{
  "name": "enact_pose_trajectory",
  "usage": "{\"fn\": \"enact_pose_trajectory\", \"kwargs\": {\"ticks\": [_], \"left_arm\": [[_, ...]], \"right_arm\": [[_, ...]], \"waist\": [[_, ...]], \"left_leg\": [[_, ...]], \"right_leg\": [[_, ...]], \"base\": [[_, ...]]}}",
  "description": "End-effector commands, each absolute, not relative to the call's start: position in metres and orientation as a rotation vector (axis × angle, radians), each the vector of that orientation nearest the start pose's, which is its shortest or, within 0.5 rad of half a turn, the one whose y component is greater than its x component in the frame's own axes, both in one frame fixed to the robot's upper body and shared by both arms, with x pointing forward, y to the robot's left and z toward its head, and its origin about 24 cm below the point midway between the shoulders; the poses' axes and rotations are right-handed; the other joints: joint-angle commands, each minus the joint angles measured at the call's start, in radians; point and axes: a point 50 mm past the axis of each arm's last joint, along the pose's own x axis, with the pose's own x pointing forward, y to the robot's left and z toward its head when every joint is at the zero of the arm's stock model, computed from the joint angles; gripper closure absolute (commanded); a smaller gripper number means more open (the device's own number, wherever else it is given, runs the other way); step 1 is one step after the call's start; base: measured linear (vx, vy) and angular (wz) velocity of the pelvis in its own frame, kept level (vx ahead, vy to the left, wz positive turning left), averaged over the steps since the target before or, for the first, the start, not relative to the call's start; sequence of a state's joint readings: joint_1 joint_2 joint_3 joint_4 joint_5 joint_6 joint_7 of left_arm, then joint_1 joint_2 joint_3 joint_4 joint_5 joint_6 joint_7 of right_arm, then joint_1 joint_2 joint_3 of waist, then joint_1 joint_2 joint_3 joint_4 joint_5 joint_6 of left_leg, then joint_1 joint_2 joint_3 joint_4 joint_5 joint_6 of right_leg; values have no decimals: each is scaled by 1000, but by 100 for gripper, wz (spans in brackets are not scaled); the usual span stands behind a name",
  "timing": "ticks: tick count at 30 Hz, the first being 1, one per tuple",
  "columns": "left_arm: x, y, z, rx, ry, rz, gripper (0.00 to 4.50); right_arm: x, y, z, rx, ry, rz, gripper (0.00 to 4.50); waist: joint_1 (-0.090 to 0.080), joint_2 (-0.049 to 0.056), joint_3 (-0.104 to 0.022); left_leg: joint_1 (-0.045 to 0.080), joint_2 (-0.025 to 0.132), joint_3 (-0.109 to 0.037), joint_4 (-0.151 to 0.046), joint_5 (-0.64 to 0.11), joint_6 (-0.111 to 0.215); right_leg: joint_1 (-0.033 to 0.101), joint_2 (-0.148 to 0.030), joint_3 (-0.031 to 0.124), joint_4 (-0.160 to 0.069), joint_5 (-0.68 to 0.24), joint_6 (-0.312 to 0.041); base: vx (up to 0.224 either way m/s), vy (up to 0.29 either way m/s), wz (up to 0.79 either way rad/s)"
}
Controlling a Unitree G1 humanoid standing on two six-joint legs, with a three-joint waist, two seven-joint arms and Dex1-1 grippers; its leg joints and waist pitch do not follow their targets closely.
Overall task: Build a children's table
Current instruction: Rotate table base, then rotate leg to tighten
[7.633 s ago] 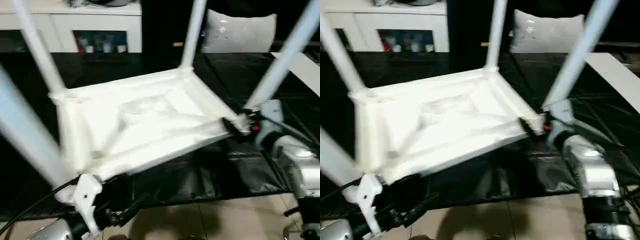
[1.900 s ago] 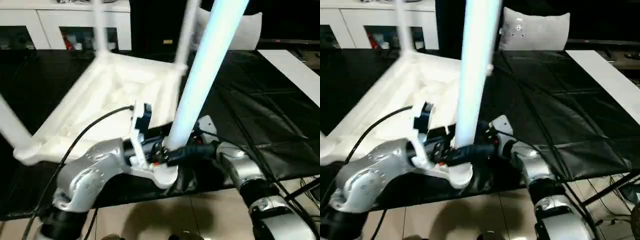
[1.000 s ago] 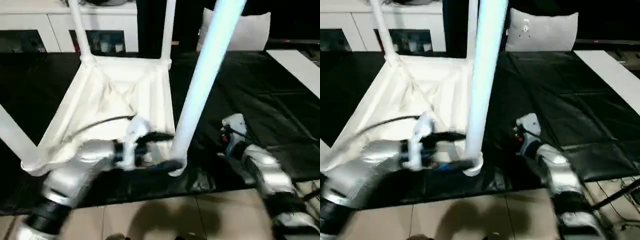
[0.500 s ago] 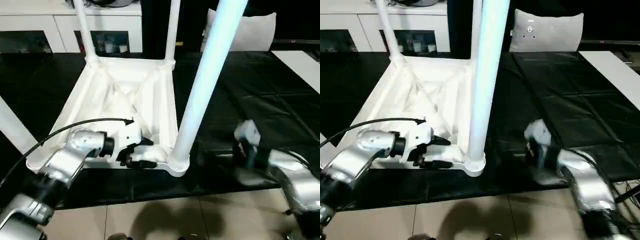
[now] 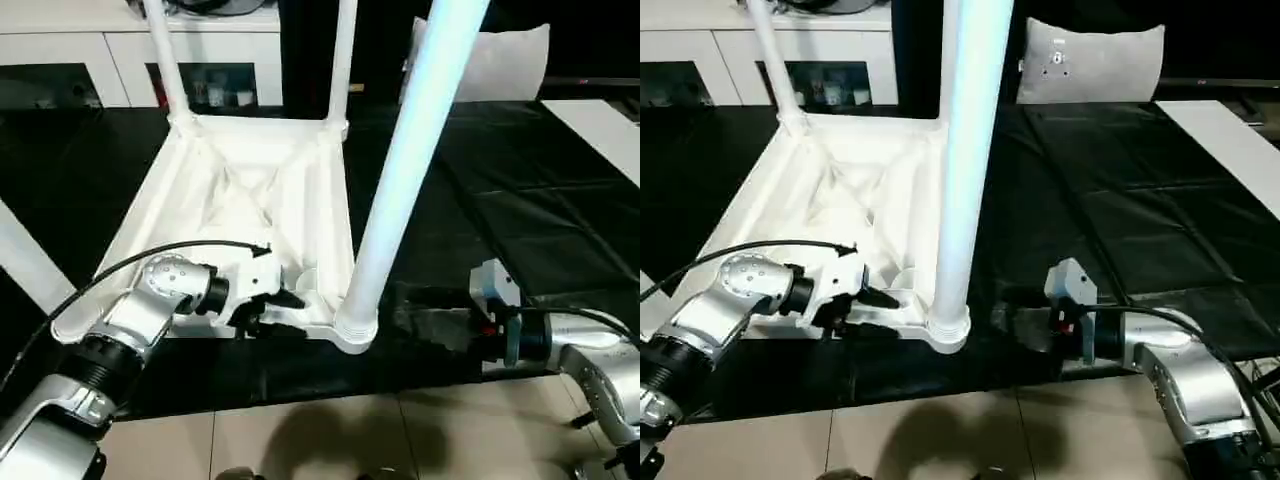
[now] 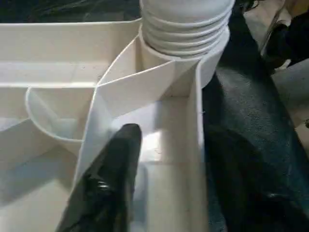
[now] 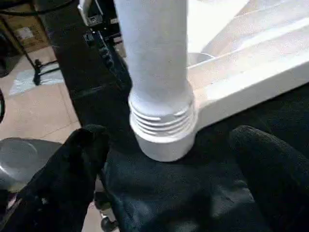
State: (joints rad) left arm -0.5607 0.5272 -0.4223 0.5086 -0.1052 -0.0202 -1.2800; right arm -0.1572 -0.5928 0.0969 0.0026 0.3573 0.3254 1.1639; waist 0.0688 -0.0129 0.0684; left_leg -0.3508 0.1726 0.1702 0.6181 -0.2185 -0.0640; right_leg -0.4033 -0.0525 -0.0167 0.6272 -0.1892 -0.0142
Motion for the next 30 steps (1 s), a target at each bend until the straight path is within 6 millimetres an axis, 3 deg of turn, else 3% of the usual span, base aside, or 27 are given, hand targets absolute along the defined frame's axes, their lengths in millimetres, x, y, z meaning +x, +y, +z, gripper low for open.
{"fn": "enact_pose_trajectory", "kwargs": {"ticks": [1,4,10,22,23,30], "left_arm": [[302,152,56,506,439,-1488,257],[301,153,55,505,449,-1493,282],[299,152,54,490,450,-1504,331],[298,155,44,543,496,-1512,422],[297,155,44,544,497,-1513,445],[295,153,40,567,515,-1532,445]], "right_arm": [[249,-184,75,-115,322,1234,0],[250,-182,75,-119,317,1235,0],[254,-181,73,-132,304,1216,0],[260,-176,71,-131,299,1231,0],[260,-176,71,-133,298,1232,0],[267,-173,71,-157,278,1228,0]], "waist": [[7,0,-64],[10,0,-63],[14,0,-65],[20,-2,-62],[19,-9,-62],[20,-3,-63]], "left_leg": [[1,52,-17,-84,-187,25],[1,52,-18,-86,-196,20],[1,52,-17,-85,-174,19],[3,53,-17,-87,-192,18],[2,53,-16,-87,-194,18],[3,54,-17,-88,-191,16]], "right_leg": [[50,-83,40,-83,-241,-235],[49,-85,41,-86,-291,-216],[48,-85,41,-81,-246,-224],[46,-86,42,-86,-290,-208],[46,-86,42,-86,-299,-205],[42,-88,42,-88,-315,-200]], "base": [[0,0,0],[0,0,0],[0,0,0],[0,0,0],[0,0,0],[0,0,0]]}}
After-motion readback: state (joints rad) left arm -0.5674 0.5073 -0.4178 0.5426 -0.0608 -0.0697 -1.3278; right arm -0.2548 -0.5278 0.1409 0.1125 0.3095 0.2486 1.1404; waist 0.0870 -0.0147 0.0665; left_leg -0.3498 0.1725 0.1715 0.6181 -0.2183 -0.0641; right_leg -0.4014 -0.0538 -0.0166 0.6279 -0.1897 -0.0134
